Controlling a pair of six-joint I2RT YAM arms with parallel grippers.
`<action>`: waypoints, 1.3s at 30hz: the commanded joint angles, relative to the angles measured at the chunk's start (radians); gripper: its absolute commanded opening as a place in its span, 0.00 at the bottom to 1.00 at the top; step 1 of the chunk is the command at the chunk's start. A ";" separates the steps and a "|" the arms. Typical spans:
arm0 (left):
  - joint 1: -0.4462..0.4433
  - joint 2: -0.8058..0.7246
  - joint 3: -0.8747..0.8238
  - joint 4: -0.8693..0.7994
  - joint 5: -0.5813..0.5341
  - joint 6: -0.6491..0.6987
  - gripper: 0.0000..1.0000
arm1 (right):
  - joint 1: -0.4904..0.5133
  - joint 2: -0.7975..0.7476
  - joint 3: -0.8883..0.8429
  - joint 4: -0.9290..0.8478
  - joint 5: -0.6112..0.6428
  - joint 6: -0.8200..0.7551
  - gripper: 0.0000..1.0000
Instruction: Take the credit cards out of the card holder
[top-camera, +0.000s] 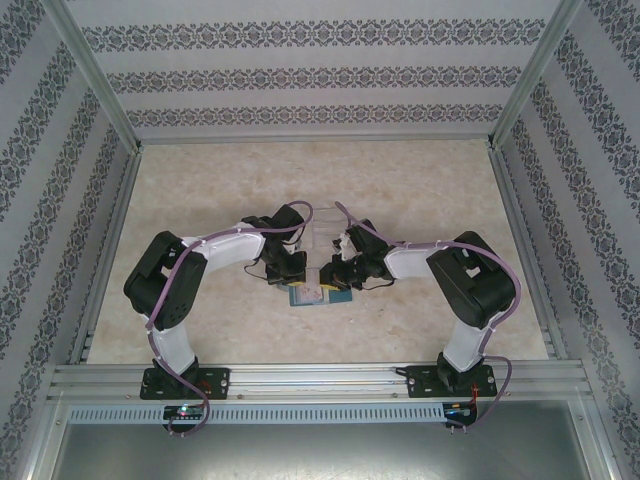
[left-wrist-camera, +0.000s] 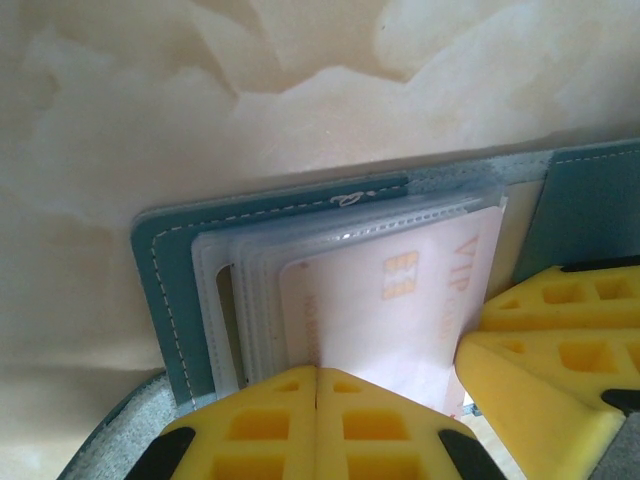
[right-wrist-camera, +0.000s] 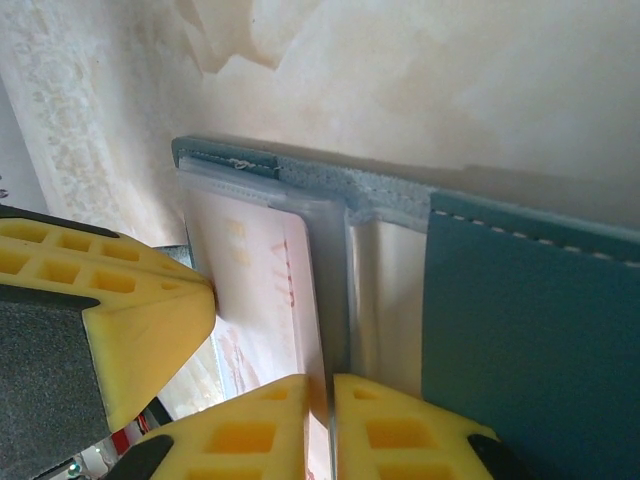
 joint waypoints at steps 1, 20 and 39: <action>-0.006 0.025 0.004 -0.033 -0.029 0.007 0.04 | 0.002 0.010 -0.002 0.030 -0.024 -0.021 0.11; -0.006 0.004 0.031 -0.089 -0.070 0.035 0.06 | -0.020 -0.068 -0.051 -0.009 0.052 -0.028 0.02; -0.021 -0.022 0.086 -0.146 -0.069 0.054 0.06 | -0.024 -0.067 -0.059 0.006 0.033 -0.019 0.11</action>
